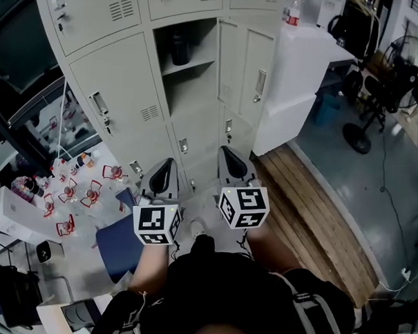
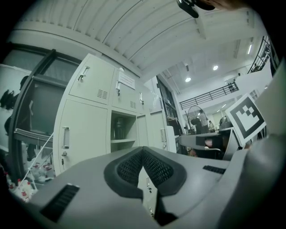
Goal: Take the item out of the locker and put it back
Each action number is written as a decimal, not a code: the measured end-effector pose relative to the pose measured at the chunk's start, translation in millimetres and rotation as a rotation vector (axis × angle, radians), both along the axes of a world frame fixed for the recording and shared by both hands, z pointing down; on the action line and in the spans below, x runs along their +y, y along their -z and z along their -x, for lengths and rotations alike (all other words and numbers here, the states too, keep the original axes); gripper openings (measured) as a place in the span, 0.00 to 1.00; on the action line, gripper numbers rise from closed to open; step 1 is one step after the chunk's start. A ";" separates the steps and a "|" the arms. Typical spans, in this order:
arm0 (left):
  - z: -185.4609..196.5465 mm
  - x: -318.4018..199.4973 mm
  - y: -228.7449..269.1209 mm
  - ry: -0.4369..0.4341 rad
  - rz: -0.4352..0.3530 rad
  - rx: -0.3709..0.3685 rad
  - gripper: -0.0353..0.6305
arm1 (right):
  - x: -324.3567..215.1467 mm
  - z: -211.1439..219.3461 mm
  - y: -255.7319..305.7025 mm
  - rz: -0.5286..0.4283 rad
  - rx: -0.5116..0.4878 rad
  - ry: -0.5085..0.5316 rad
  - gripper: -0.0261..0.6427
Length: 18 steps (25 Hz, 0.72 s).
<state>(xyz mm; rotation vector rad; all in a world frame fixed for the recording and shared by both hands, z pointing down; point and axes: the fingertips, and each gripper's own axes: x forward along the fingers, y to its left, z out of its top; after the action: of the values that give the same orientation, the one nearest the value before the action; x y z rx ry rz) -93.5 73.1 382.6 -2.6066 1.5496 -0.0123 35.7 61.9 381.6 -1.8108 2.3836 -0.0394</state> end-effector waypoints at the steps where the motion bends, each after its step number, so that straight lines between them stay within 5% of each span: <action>1: -0.6 -9.4 0.9 -0.001 -0.004 0.001 0.07 | -10.0 -1.9 0.3 0.001 -0.001 -0.004 0.06; 18: 5.2 -238.0 31.4 -0.040 -0.016 0.019 0.07 | -238.7 2.8 36.9 -0.034 0.004 -0.036 0.06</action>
<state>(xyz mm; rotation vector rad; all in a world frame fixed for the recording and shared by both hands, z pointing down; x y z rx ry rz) -98.7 -164.9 351.2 -2.6325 1.4967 0.0288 32.9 -176.8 344.8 -1.8398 2.3383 0.0088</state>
